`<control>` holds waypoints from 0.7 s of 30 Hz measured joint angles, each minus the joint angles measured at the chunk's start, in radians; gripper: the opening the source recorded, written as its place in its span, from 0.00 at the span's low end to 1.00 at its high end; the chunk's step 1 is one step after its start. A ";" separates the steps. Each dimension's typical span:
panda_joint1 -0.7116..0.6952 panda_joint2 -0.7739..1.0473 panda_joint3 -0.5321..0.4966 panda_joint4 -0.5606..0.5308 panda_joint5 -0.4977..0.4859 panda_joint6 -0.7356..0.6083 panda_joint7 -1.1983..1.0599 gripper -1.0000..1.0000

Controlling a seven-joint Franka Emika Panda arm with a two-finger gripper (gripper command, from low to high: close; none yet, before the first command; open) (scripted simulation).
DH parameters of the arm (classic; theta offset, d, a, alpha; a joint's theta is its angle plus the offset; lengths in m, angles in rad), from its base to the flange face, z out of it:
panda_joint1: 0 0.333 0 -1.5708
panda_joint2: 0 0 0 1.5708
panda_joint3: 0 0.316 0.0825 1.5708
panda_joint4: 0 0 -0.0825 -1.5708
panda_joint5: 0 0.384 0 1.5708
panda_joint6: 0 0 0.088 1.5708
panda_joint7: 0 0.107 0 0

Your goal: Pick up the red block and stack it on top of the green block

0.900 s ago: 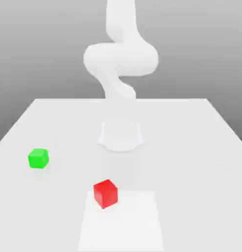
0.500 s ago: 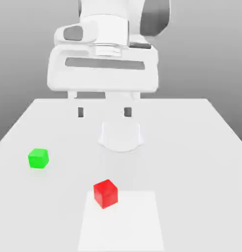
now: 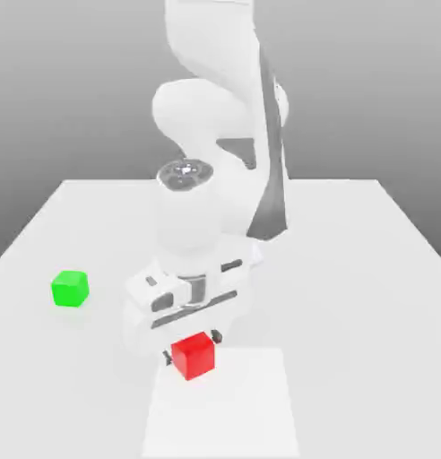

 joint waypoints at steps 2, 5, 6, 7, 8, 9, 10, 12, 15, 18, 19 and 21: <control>0.000 0.000 0.000 0.000 -0.001 -0.001 0.001 0.00; -0.004 -0.002 0.003 0.000 -0.004 -0.003 0.003 0.00; 0.009 -0.026 -0.016 -0.004 -0.025 -0.023 0.018 0.00; 0.026 -0.057 -0.039 -0.009 -0.050 -0.049 0.036 0.00; 0.029 -0.090 -0.052 -0.014 -0.085 -0.077 0.061 0.00; 0.027 -0.125 -0.059 -0.020 -0.118 -0.106 0.085 0.00; 0.018 -0.161 -0.060 -0.025 -0.145 -0.136 0.104 0.00; 0.006 -0.233 -0.060 -0.035 -0.187 -0.197 0.134 0.00; -0.078 -0.303 -0.101 -0.045 -0.248 -0.254 0.179 0.00; -0.201 -0.352 -0.161 -0.052 -0.307 -0.291 0.223 0.00; -0.243 -0.367 -0.183 -0.054 -0.326 -0.302 0.238 0.00; -0.327 -0.396 -0.225 -0.060 -0.361 -0.323 0.264 0.00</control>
